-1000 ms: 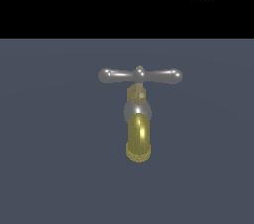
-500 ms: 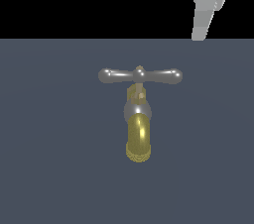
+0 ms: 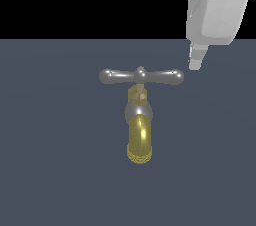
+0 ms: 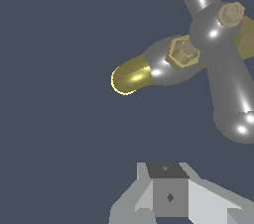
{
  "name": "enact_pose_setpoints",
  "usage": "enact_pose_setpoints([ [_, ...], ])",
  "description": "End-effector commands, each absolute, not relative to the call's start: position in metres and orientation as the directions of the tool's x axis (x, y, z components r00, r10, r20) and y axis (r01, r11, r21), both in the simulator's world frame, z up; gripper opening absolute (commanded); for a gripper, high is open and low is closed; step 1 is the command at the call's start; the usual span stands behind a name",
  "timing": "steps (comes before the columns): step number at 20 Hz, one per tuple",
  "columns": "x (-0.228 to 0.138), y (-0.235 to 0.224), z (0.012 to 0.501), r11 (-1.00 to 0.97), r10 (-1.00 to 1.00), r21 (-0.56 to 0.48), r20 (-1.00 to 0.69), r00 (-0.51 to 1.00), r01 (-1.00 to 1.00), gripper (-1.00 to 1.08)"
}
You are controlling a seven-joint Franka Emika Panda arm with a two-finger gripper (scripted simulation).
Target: Turn on the faucet by rotating a designated handle.
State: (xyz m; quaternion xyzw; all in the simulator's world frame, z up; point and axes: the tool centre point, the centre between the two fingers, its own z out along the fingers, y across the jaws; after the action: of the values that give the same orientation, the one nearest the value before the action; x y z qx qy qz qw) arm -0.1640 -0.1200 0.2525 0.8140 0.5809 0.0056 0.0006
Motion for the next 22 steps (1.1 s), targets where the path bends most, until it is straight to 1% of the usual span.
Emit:
enact_pose_setpoints([
  [1,-0.157,-0.122,0.241,-0.274,0.962,0.008,0.005,0.274,0.962,-1.00],
  [11,-0.137,-0.126,0.209,-0.122,0.993,0.004,-0.002,0.122,0.993,-1.00],
  [22,-0.129,-0.125,0.197,-0.063,0.998,0.000,-0.001,0.063,0.998,-1.00],
])
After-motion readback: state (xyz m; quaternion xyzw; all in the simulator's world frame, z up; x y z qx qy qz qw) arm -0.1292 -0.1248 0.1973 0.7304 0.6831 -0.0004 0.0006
